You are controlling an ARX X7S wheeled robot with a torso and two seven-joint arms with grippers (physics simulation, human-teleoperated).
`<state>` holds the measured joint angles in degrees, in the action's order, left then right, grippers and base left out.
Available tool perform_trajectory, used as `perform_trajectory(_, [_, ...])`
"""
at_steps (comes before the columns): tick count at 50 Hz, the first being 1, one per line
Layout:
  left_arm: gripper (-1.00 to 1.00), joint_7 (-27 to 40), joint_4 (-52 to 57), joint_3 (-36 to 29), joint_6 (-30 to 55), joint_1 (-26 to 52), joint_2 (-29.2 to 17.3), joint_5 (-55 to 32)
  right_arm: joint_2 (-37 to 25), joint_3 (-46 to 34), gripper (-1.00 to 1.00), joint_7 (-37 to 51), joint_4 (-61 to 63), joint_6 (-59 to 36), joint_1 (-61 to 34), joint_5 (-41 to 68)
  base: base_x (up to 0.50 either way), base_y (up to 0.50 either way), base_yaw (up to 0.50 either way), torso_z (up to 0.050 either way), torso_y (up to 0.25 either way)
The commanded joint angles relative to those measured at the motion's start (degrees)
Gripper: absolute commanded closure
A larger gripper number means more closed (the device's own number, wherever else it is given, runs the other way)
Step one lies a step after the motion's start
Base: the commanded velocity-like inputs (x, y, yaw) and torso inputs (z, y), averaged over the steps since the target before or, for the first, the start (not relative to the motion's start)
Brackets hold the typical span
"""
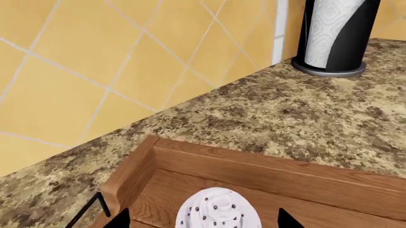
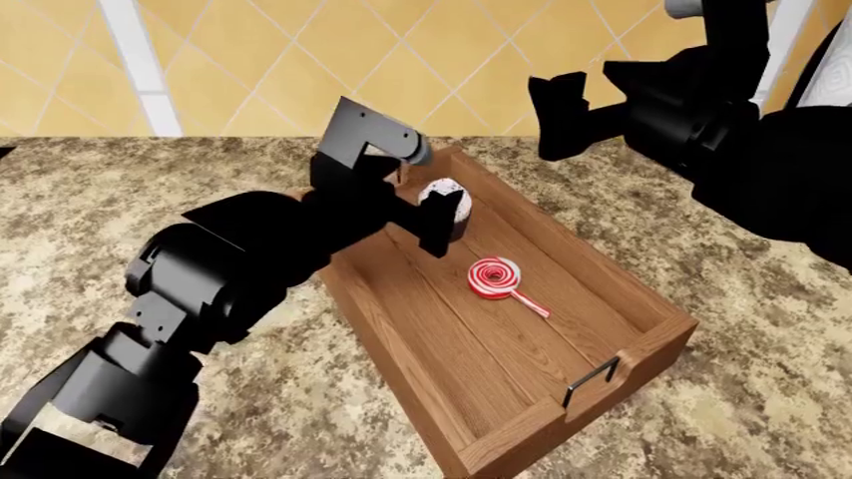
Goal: Move the dessert items from the plate to the tray.
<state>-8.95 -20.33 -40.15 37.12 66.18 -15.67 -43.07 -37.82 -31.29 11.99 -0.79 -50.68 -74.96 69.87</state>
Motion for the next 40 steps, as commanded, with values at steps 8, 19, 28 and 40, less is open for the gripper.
perform_trajectory(8, [-1.0, 13.5, 26.4, 11.1, 0.7, -5.5, -13.2, -5.5, -2.6, -1.6, -1.0, 0.5, 13.0, 8.9, 7.9, -7.5, 0.0, 0.0, 0.0, -0.002, 0.031])
perform_trajectory(19, [-1.0, 18.4, 34.7, 16.1, 1.3, -6.5, -18.4, -7.8, -2.9, -0.3, -1.0, 1.2, 17.3, 13.5, 9.8, -9.7, 0.0, 0.0, 0.0, 0.0, 0.0])
perform_trajectory(28, [-1.0, 21.7, 41.3, 18.9, 4.7, -4.2, -21.7, -11.3, -3.4, 1.4, -1.0, 2.3, 21.3, 14.8, 8.5, -9.6, 0.0, 0.0, 0.0, 0.003, 0.006])
perform_trajectory(40, [-1.0, 23.4, 43.5, 17.6, 9.8, 0.0, -22.7, -12.9, -3.1, 0.4, -1.0, 2.6, 23.0, 15.0, 7.4, -11.7, 0.0, 0.0, 0.0, 0.048, 0.102])
